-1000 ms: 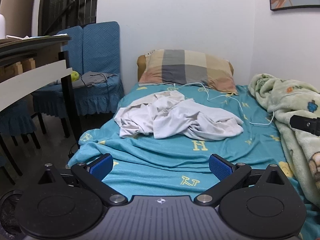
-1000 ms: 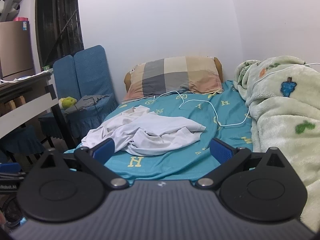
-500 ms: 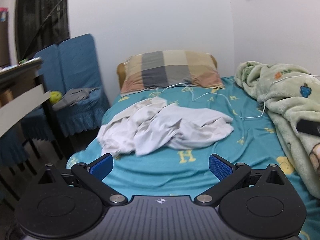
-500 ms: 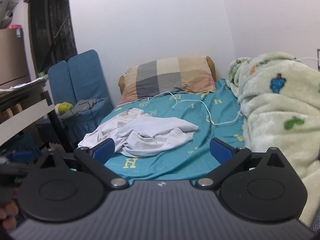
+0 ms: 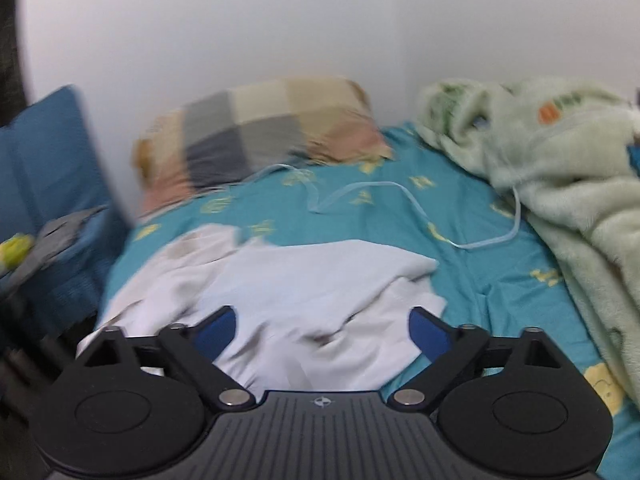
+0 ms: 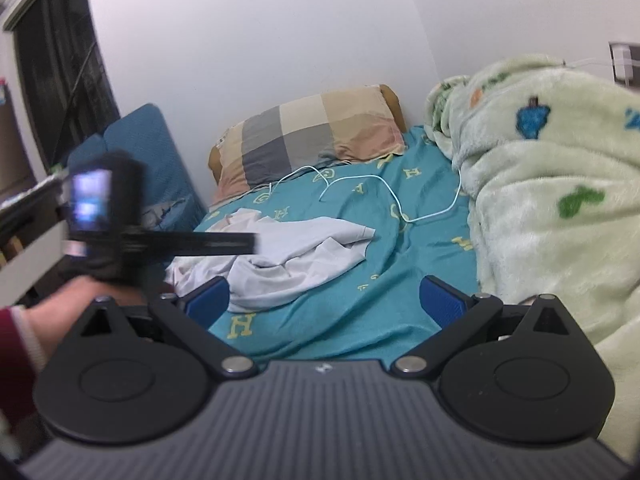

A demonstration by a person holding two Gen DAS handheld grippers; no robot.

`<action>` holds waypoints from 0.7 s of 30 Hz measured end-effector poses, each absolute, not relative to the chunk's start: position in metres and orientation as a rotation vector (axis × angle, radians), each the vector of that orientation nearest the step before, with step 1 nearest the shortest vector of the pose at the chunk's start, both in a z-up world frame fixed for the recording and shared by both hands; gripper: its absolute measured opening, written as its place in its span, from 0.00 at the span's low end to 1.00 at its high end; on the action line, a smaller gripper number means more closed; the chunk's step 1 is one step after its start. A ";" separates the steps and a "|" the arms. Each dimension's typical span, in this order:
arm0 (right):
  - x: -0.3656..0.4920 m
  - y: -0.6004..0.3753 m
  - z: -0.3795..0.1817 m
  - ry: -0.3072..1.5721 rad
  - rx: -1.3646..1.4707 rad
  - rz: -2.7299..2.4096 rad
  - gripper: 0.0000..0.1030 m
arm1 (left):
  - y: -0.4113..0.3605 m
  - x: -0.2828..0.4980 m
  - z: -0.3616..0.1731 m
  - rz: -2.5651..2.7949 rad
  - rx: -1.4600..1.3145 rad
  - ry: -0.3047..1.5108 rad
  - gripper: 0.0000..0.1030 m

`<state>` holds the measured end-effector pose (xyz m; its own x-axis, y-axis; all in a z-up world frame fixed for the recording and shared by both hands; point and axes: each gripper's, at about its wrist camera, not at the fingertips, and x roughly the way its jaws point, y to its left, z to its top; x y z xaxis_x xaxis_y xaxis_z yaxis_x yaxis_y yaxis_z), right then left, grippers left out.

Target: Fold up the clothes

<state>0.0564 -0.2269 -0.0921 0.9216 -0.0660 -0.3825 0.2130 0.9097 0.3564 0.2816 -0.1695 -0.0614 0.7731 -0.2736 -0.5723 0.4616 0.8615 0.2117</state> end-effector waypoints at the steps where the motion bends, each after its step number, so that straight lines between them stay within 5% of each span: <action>1: 0.060 -0.228 -0.093 0.372 0.415 -0.157 1.00 | -0.179 0.294 -0.067 -0.433 0.361 0.558 0.84; 6: 0.083 -0.233 -0.107 0.371 0.386 -0.172 1.00 | -0.231 0.360 -0.103 -0.512 0.428 0.600 0.84; 9: 0.096 -0.241 -0.120 0.405 0.415 -0.174 1.00 | -0.248 0.385 -0.130 -0.531 0.459 0.640 0.75; 10: 0.100 -0.245 -0.125 0.415 0.431 -0.175 1.00 | -0.251 0.390 -0.138 -0.540 0.461 0.656 0.59; 11: 0.103 -0.247 -0.129 0.422 0.444 -0.178 1.00 | -0.253 0.393 -0.145 -0.543 0.460 0.666 0.29; 13: 0.107 -0.249 -0.136 0.437 0.453 -0.191 1.00 | -0.251 0.399 -0.153 -0.537 0.425 0.672 0.05; 21: 0.112 -0.250 -0.143 0.441 0.471 -0.183 1.00 | -0.196 0.345 -0.074 -0.615 0.254 0.569 0.03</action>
<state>0.1119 -0.2499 -0.1429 0.8903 -0.0692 -0.4500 0.2693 0.8770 0.3980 0.3454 -0.1962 -0.0741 0.6711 -0.4715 -0.5721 0.6068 0.7927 0.0584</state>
